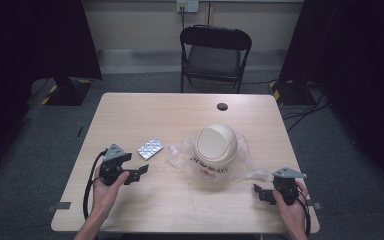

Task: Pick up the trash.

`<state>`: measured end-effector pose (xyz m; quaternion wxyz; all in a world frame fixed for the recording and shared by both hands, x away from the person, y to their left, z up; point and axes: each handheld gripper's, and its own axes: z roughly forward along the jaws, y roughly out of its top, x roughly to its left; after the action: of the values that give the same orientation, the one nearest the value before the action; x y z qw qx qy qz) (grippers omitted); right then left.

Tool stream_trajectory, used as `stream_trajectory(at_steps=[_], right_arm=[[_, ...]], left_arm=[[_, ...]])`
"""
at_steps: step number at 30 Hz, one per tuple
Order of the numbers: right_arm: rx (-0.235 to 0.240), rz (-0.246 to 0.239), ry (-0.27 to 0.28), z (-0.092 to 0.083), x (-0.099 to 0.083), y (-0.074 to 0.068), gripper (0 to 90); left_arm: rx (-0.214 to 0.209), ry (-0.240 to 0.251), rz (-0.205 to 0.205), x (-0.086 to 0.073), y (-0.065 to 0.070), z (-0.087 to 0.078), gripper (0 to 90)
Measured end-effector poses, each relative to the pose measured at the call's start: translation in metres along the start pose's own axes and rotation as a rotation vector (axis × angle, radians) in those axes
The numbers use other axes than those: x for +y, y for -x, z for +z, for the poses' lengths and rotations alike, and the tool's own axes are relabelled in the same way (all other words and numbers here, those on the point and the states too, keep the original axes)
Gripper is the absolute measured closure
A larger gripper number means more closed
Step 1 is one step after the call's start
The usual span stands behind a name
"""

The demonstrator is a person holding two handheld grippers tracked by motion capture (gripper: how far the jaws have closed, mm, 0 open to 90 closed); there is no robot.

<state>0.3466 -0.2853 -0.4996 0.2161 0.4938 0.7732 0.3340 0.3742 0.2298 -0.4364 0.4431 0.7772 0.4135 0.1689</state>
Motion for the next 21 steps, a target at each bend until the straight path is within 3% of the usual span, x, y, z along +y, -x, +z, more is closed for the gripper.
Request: stream_trajectory(at_steps=[3, 4, 17, 18, 21], right_arm=[[-0.001, -0.003, 0.002, 0.000, 0.000, 0.000, 10.2], [-0.001, -0.002, 0.001, 0.000, 0.000, 0.000, 10.2], [0.001, -0.001, 0.000, 0.000, 0.000, 0.000, 10.2], [0.001, -0.001, 0.001, 0.000, 0.000, 0.000, 10.2], [0.001, -0.001, 0.000, 0.000, 0.000, 0.000, 10.2]], left_arm=[[-0.021, 0.000, 0.013, 0.007, 0.005, 0.004, 18.5], [-0.058, 0.007, 0.015, 0.014, 0.011, 0.008, 18.2], [-0.131, 0.020, 0.026, 0.051, 0.032, 0.037, 18.0], [-0.150, 0.001, 0.047, 0.057, 0.036, 0.043, 18.0], [-0.166, 0.004, 0.059, 0.065, 0.041, 0.050, 17.8]])
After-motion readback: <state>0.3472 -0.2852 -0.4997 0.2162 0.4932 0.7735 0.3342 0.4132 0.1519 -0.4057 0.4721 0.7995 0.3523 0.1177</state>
